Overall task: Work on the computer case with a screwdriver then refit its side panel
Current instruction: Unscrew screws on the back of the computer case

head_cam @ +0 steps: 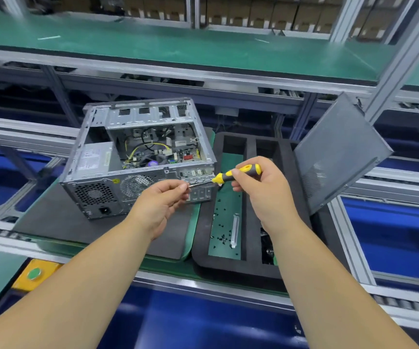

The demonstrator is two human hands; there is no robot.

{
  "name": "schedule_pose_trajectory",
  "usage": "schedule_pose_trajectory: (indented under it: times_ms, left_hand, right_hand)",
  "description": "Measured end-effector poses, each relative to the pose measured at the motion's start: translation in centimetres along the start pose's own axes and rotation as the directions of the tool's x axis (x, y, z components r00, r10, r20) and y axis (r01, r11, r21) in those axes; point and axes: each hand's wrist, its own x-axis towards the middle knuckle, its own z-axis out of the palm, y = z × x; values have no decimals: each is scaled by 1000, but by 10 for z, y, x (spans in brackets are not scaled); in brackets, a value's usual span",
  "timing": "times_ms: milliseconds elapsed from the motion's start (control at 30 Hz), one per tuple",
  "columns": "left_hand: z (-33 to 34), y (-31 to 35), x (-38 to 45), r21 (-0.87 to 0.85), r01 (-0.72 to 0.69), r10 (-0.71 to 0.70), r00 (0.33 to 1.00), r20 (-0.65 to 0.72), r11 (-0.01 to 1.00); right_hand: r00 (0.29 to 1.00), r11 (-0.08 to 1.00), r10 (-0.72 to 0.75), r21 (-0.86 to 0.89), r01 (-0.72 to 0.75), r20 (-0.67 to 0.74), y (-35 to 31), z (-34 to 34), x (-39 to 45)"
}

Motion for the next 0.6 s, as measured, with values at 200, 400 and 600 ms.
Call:
schedule_pose_trajectory:
  times_ms: [200, 400, 600]
  left_hand:
    - [-42, 40, 5, 241, -265, 282, 959, -36, 934]
    - [-90, 74, 15, 414, -354, 385, 923, 9, 839]
    - [-159, 98, 34, 708, -360, 422, 902, 96, 608]
  right_hand:
    - [982, 986, 6, -163, 25, 189, -12, 34, 7]
    - [962, 898, 49, -434, 75, 268, -17, 94, 15]
    - [988, 917, 51, -398, 13, 148, -13, 165, 24]
